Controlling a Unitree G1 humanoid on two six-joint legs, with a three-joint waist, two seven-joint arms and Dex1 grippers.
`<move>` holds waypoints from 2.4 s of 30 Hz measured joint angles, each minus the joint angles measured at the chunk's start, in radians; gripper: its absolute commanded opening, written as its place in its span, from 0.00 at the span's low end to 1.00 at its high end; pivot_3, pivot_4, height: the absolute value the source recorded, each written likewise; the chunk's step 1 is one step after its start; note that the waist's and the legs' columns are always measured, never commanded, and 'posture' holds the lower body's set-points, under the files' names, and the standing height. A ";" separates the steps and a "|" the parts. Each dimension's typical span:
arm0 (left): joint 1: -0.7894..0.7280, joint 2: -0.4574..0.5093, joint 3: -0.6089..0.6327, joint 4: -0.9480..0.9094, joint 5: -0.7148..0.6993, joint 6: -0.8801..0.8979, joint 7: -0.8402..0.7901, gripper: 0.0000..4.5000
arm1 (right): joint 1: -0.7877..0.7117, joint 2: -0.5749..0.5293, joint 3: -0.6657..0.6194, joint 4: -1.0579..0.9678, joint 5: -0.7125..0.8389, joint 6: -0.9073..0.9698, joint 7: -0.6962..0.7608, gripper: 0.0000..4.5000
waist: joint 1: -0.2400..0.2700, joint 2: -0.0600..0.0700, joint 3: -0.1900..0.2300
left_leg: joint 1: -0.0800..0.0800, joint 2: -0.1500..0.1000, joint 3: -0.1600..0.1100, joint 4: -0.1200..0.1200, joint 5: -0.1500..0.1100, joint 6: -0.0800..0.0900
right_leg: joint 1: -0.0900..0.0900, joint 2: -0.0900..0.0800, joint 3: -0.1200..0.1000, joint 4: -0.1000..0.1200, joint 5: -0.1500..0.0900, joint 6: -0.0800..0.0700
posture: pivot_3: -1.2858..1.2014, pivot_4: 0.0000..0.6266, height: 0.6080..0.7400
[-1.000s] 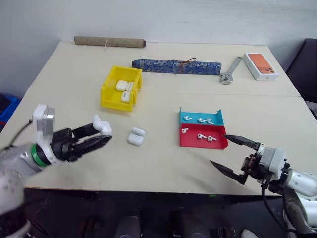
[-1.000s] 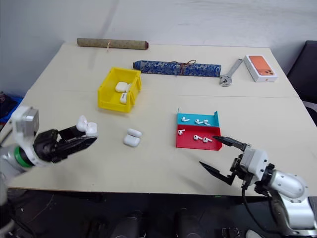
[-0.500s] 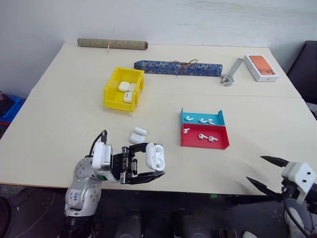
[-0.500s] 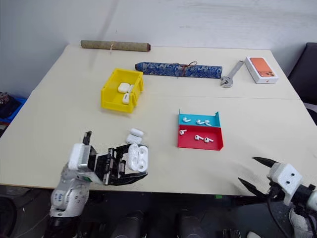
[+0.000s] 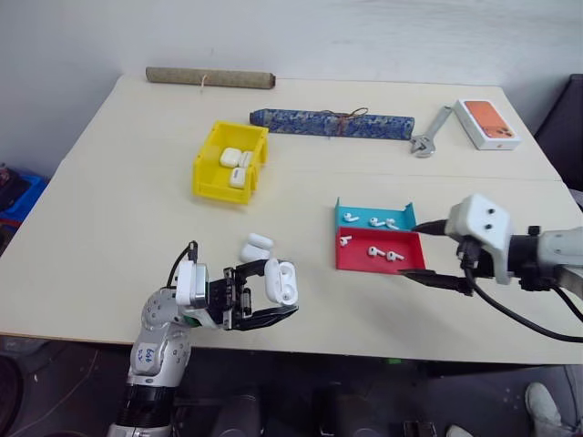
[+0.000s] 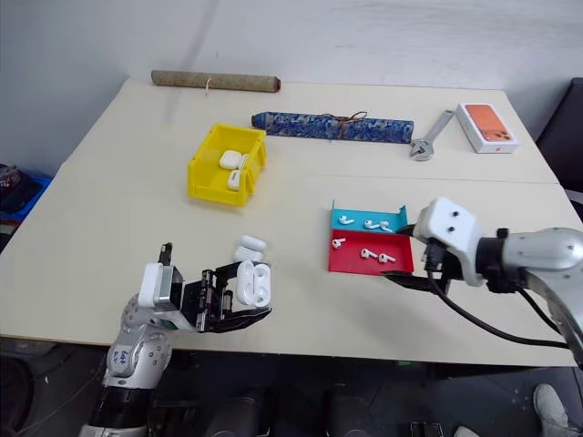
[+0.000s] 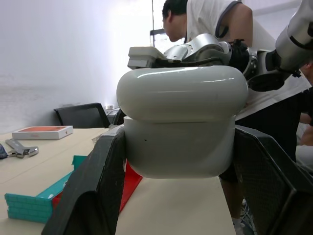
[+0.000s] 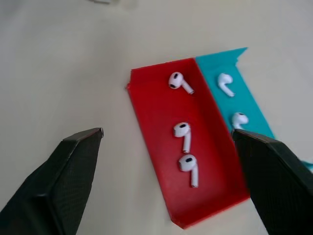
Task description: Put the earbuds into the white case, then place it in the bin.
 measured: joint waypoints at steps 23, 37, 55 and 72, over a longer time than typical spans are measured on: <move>0.067 0.046 -0.030 -0.052 -0.005 0.013 0.056 0.63 | -0.377 0.169 0.438 0.406 -0.482 -0.111 0.128 0.44 | -0.026 0.000 0.000 | -0.004 0.000 0.001 0.000 0.000 -0.002 | -0.003 0.000 0.000 -0.003 0.001 0.002 | 0.52 0.24 1.00; 0.068 0.059 -0.033 -0.054 -0.005 0.013 0.075 0.63 | -0.391 0.188 0.444 0.430 -0.544 -0.117 0.199 0.44 | -0.026 0.000 0.000 | -0.004 0.000 0.001 0.000 0.000 -0.002 | -0.003 0.000 0.000 -0.003 0.001 0.002 | 0.52 0.24 1.00; 0.058 0.079 -0.027 -0.064 -0.051 0.053 0.090 0.63 | -0.385 0.193 0.420 0.427 -0.532 -0.112 0.239 0.10 | -0.025 0.000 0.000 | -0.003 0.000 0.001 0.000 0.000 -0.002 | -0.003 0.000 0.000 -0.003 0.001 0.002 | 0.52 0.24 1.00; -0.205 0.095 0.002 0.078 -0.224 0.270 -0.030 0.63 | -0.103 0.664 -0.224 -0.103 0.317 -0.183 0.049 0.10 | -0.026 0.000 0.000 | -0.002 0.000 -0.001 0.000 0.000 -0.002 | 0.000 0.000 -0.002 -0.003 0.003 0.005 | 0.52 0.24 1.00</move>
